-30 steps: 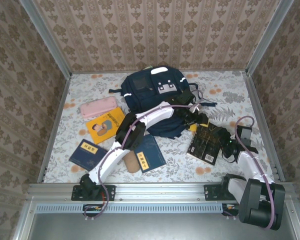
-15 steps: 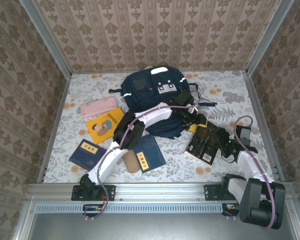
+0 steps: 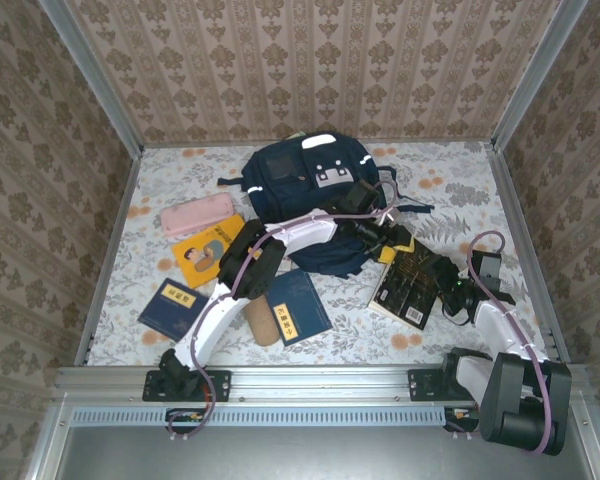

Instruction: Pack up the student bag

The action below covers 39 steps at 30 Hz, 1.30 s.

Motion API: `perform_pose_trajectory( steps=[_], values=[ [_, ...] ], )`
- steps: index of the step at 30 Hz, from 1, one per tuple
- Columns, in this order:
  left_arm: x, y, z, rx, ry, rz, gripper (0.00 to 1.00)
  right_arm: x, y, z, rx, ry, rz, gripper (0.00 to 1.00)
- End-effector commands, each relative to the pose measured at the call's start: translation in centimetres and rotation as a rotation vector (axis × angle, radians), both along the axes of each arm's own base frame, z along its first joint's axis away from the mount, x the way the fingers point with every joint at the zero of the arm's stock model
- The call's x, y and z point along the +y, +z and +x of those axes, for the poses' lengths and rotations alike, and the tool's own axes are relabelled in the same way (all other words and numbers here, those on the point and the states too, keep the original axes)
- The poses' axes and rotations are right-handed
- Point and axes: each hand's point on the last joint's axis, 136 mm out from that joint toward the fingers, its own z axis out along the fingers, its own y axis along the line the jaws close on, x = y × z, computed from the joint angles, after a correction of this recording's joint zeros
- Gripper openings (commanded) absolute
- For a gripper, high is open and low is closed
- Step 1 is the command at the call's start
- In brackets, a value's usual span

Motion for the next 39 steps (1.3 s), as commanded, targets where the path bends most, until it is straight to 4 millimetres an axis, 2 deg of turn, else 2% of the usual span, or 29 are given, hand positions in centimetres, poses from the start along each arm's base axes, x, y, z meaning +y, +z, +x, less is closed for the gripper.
perform_pose_trajectory(
  steps=[1, 3, 7, 11, 14, 19, 23, 27, 31, 35, 39],
  values=[
    [-0.5, 3.3, -0.3, -0.023, -0.028, -0.073, 0.53, -0.4, -0.1, 0.0, 0.015, 0.0, -0.038, 0.95],
    [-0.3, 2.5, -0.5, -0.046, -0.049, -0.038, 0.47, -0.5, -0.2, -0.1, 0.018, -0.002, -0.039, 0.95],
    [0.3, 0.8, -0.1, -0.084, -0.061, 0.047, 0.22, -0.5, -0.1, -0.1, 0.018, -0.004, -0.04, 0.95],
    [0.9, 0.4, 0.5, -0.134, -0.053, 0.09, 0.01, -0.8, 0.0, -0.4, 0.026, -0.014, -0.058, 0.95],
    [1.3, 1.0, 0.8, -0.182, -0.055, 0.099, 0.0, -1.1, 1.0, -0.7, 0.008, -0.024, -0.086, 0.94],
    [1.3, 2.5, 1.2, -0.225, -0.049, 0.078, 0.0, -1.9, 3.7, -1.2, -0.059, -0.065, -0.151, 0.95],
    [1.2, 5.0, 1.2, -0.259, -0.042, 0.032, 0.0, -2.3, 5.4, -1.6, -0.104, -0.092, -0.175, 0.95],
    [1.9, 8.2, 1.2, -0.315, -0.029, -0.019, 0.0, -2.2, 6.7, -1.3, -0.143, -0.077, -0.194, 0.95],
    [3.5, 10.9, 0.5, -0.348, -0.02, -0.062, 0.0, -1.2, 7.3, -0.5, -0.197, -0.02, -0.167, 0.95],
    [5.6, 12.8, -0.4, -0.367, -0.018, -0.098, 0.0, 1.3, 8.3, 1.0, -0.335, 0.06, -0.034, 0.98],
    [7.3, 13.9, -1.0, -0.394, -0.018, -0.107, 0.0, 3.5, 9.5, 2.0, -0.467, 0.128, 0.1, 1.0]
  ],
)
